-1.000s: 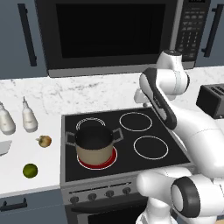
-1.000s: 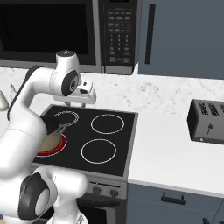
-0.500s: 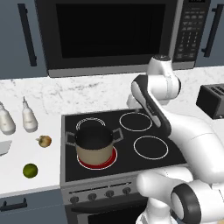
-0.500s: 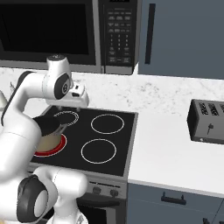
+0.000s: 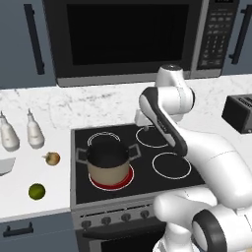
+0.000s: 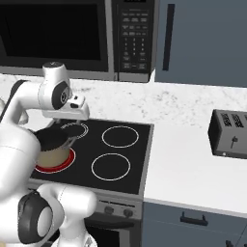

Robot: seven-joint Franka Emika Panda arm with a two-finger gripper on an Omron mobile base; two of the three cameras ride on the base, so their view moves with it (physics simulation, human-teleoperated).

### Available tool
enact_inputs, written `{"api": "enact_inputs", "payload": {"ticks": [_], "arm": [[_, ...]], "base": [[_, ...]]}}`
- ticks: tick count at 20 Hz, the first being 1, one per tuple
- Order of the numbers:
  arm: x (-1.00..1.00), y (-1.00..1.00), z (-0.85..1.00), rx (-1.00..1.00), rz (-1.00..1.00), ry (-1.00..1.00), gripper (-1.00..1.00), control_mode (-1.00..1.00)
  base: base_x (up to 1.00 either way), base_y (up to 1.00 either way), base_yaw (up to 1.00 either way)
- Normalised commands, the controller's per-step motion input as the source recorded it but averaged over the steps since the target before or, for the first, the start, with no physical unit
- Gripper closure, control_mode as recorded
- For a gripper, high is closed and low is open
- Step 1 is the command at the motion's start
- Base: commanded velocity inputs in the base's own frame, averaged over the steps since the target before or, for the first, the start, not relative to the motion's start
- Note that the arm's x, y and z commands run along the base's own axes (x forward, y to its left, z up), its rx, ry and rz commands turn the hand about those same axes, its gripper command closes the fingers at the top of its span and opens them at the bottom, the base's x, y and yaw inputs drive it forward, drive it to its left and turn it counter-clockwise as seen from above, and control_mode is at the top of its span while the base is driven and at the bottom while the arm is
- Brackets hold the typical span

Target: Put the lime and onion in the pot. Retrieve the spatula and lightly stir the vegetables in the pot.

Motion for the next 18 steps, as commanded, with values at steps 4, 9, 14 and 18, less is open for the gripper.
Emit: {"api": "enact_inputs", "payload": {"ticks": [4, 9, 14, 18], "arm": [[0.0, 0.0, 0.0, 0.0, 0.0, 0.0, -1.0, 1.0], [0.0, 0.0, 0.0, 0.0, 0.0, 0.0, -1.0, 1.0], [0.0, 0.0, 0.0, 0.0, 0.0, 0.0, -1.0, 1.0], [0.0, 0.0, 0.0, 0.0, 0.0, 0.0, -1.0, 1.0]], "base": [[-0.26, 0.61, 0.0], [-0.19, 0.58, 0.0], [-0.05, 0.52, -0.01], [0.0, 0.58, -0.01]]}}
